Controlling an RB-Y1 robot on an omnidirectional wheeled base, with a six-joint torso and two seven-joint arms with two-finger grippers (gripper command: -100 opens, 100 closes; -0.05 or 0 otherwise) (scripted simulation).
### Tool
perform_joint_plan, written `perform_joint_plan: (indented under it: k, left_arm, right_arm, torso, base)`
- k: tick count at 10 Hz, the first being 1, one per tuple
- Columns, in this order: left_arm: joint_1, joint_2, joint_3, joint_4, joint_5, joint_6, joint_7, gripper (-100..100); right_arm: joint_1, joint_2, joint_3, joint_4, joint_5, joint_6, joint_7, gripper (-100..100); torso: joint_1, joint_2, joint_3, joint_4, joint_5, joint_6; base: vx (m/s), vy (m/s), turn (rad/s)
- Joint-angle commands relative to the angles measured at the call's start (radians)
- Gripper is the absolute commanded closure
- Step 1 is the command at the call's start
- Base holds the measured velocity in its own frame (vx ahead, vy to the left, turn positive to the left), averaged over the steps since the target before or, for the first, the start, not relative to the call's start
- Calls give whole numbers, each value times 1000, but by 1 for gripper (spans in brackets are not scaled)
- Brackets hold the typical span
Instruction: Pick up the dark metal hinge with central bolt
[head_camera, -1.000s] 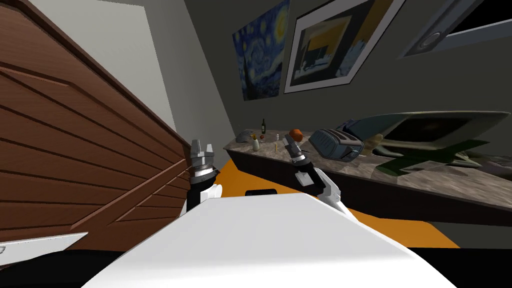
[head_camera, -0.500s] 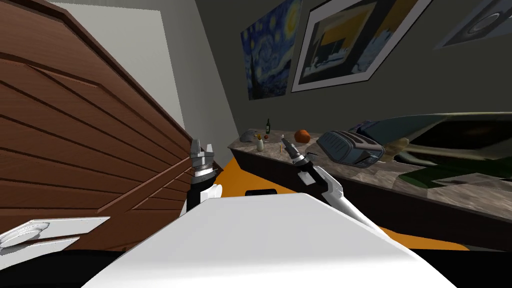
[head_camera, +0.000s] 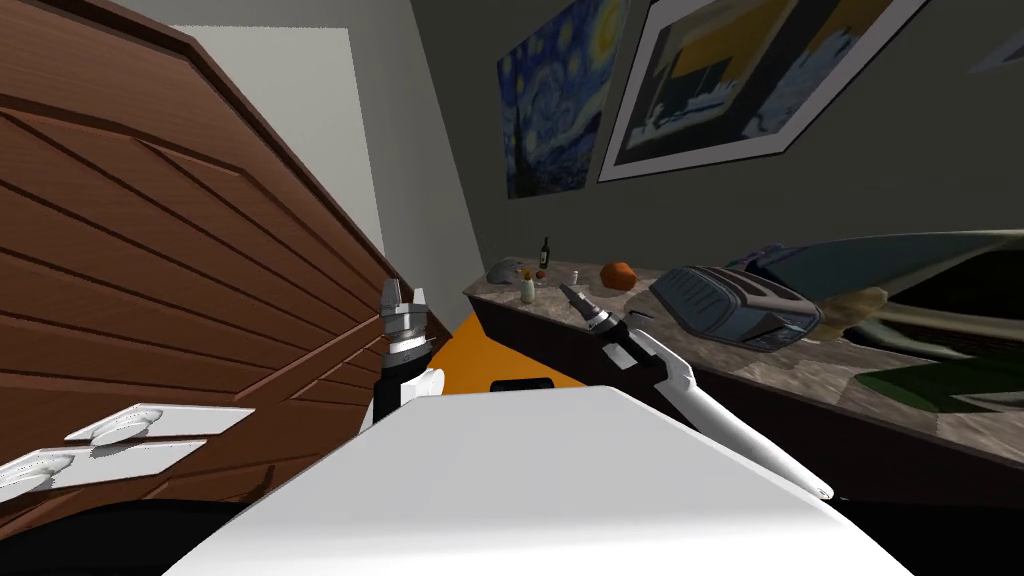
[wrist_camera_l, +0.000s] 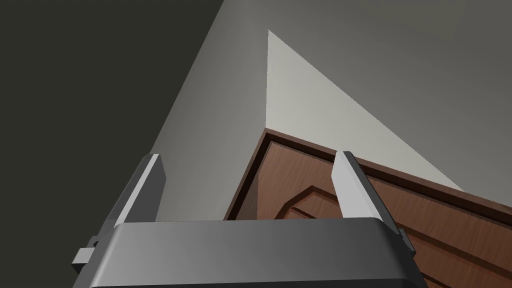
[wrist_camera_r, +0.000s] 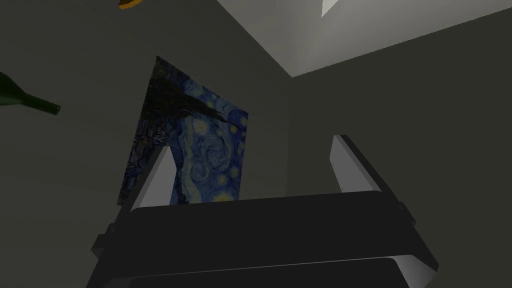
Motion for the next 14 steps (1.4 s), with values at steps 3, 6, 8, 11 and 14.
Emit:
perform_joint_plan:
  k: [3, 6, 8, 11, 14]
  left_arm:
    - [0, 0, 0, 0, 0, 0, 0, 0]
    - [0, 0, 0, 0, 0, 0, 0, 0]
    - [0, 0, 0, 0, 0, 0, 0, 0]
    - [0, 0, 0, 0, 0, 0, 0, 0]
    - [0, 0, 0, 0, 0, 0, 0, 0]
  right_arm:
    - [-9, -104, 21, 78, 41, -26, 13, -100]
    - [-11, -184, 32, 115, 63, -38, 19, -100]
    - [-12, -241, 43, 151, 85, -51, 24, -100]
    - [-7, -335, 66, 222, 132, -76, 35, -100]
    - [-2, -413, 78, 256, 157, -88, 40, -100]
  torso:
    - [-1, 0, 0, 0, 0, 0]
    - [-2, 1, 0, 0, 0, -1]
    - [-2, 1, 1, 0, -1, 0]
    - [-3, 2, 1, 0, -1, 0]
    - [-4, 2, 1, 1, -1, 0]
  base:
    - [19, 12, 142]
    - [12, -2, 122]
    - [6, -11, 109]
    - [1, -26, 148]
    - [-7, -40, 96]
